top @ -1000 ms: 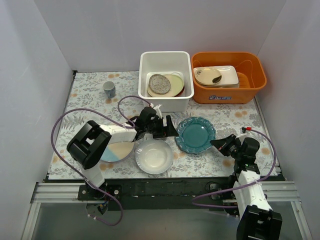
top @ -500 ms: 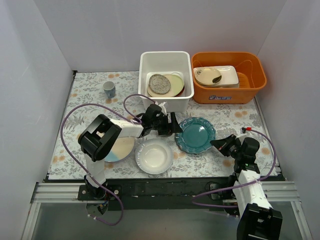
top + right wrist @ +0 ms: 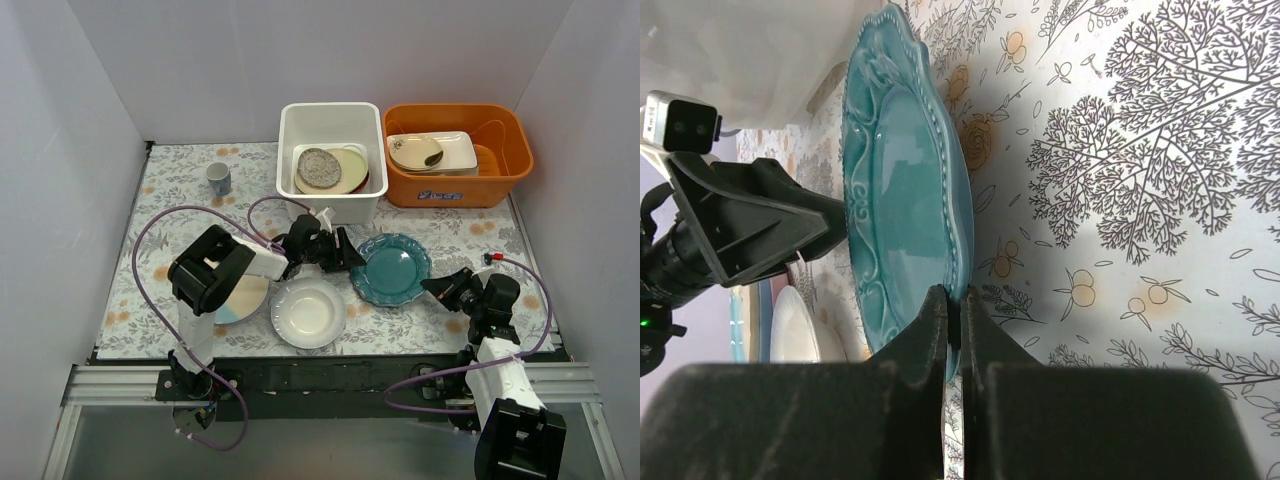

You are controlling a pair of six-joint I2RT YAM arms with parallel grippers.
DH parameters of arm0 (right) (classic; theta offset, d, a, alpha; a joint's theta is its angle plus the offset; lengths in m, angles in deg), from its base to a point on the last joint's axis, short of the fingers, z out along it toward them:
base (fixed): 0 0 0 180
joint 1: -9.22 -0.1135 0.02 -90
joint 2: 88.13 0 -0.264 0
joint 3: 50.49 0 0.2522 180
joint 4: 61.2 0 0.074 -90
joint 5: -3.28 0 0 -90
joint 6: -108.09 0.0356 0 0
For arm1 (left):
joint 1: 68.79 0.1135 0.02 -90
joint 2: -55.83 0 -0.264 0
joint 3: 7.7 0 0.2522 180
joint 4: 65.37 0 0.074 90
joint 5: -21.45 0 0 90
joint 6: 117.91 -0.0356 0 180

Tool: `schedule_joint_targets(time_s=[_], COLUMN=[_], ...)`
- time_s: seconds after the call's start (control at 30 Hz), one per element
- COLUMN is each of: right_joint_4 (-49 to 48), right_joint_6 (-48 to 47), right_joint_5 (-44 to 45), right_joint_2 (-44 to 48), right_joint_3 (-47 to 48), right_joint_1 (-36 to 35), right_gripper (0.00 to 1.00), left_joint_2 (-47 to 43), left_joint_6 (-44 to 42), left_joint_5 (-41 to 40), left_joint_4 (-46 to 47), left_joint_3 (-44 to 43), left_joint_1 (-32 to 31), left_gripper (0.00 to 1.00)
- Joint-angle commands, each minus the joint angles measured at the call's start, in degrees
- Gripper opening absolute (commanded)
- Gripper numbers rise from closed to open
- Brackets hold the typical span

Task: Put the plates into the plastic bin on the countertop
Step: Pick up the plate at the center of the board.

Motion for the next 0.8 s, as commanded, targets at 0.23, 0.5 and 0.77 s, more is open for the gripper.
schedule_joint_targets(time_s=[0.23,0.5,0.77], right_joint_4=[-4.5,-6.5,-8.2], right_joint_6=[-2.7,-2.4,-2.0], right_joint_5=[-3.6,-5.4,-7.1], right_joint_2=[0.0,-0.5,-0.6], right_joint_3=[-6.2,-6.5,-7.0], right_joint_1=[-0.2,-0.2,-0.2], right_gripper=[0.01,0.01,0.01], left_joint_2=[2.1,0.4,-2.6], left_joint_6=[2.9,3.0,7.3], left_joint_5=[4.0,5.5,7.5], left_joint_4=[5.3,8.6,21.5], left_joint_3=[2.6,3.7,7.5], left_joint_1=[-1.6,-2.1,-2.7], left_gripper=[0.29,0.15,0.17])
